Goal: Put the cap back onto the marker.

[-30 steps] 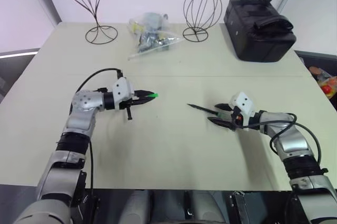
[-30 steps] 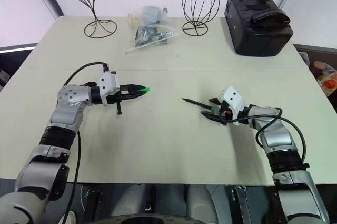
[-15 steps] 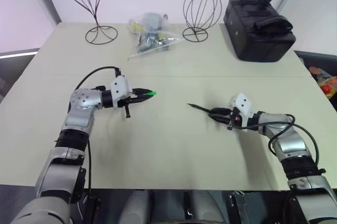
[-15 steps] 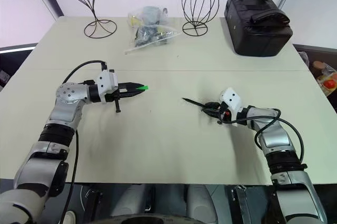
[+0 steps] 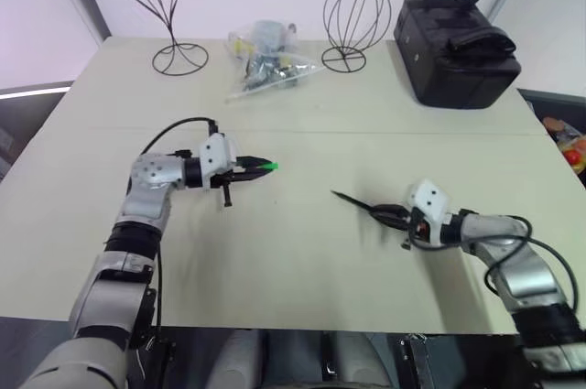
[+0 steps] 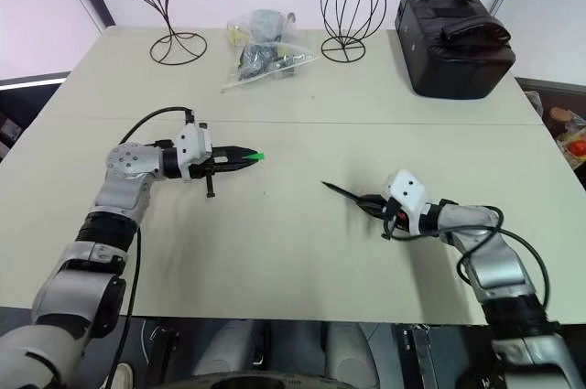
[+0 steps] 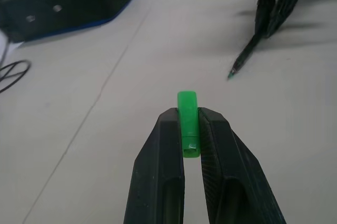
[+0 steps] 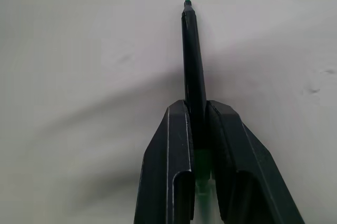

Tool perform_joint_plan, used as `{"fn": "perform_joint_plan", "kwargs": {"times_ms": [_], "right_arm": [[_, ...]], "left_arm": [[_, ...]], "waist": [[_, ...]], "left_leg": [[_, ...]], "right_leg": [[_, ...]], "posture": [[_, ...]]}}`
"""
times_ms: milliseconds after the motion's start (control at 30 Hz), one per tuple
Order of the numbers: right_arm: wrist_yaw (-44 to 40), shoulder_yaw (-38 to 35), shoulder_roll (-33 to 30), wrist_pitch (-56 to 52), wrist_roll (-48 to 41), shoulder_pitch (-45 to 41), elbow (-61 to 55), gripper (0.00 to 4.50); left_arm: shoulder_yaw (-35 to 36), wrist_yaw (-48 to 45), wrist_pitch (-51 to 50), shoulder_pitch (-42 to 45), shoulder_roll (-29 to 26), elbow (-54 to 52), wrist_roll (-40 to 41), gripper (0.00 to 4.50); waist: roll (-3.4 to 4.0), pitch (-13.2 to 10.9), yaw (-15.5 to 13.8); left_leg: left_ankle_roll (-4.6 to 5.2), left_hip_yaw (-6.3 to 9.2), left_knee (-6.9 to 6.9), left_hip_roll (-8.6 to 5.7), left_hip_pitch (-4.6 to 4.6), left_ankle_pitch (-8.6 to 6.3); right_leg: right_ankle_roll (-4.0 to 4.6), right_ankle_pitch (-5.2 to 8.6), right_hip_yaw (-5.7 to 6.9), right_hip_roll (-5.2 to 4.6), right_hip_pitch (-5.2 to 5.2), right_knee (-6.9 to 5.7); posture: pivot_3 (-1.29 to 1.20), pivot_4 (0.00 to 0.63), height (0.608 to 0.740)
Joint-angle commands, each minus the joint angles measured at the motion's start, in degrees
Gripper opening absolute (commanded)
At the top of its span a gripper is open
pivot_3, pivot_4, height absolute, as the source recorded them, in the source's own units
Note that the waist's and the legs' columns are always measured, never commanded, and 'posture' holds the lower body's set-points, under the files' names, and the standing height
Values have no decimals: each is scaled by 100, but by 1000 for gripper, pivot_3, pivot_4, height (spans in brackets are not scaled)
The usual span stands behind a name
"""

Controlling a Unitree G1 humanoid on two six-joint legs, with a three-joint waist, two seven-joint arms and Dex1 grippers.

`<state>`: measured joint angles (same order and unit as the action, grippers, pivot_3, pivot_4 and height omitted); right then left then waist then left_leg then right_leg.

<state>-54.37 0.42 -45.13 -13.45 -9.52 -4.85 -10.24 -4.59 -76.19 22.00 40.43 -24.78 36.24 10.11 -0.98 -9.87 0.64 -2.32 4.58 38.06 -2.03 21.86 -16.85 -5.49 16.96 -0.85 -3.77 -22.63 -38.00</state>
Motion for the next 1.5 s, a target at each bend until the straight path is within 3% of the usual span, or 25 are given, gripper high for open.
{"fn": "perform_joint_plan", "kwargs": {"times_ms": [33, 467, 1500], "right_arm": [[59, -360, -362, -105, 70, 122, -947, 41], [141, -359, -722, -678, 97, -257, -1711, 41], [189, -368, -664, -1431, -369, -576, -2430, 41]], "left_arm": [[-99, -344, 414, 352, 162, 317, 89, 0], [-142, -950, 1953, 1418, 881, 2324, -114, 0], [-57, -910, 2554, 1466, 1036, 2572, -161, 0]], "waist": [[0, 0, 12], [-5, -3, 4], [-5, -3, 0]], "left_leg": [[0, -1, 0, 0, -1, 0], [1, 1, 2, -3, 13, 0], [1, 5, 7, -3, 26, 0]], "right_leg": [[0, 0, 0, 3, 1, 0], [0, 0, 5, 8, -8, 3], [0, 0, 9, 9, -17, 1]], "posture": [[0, 150, 740], [0, 150, 740], [0, 150, 740]]}}
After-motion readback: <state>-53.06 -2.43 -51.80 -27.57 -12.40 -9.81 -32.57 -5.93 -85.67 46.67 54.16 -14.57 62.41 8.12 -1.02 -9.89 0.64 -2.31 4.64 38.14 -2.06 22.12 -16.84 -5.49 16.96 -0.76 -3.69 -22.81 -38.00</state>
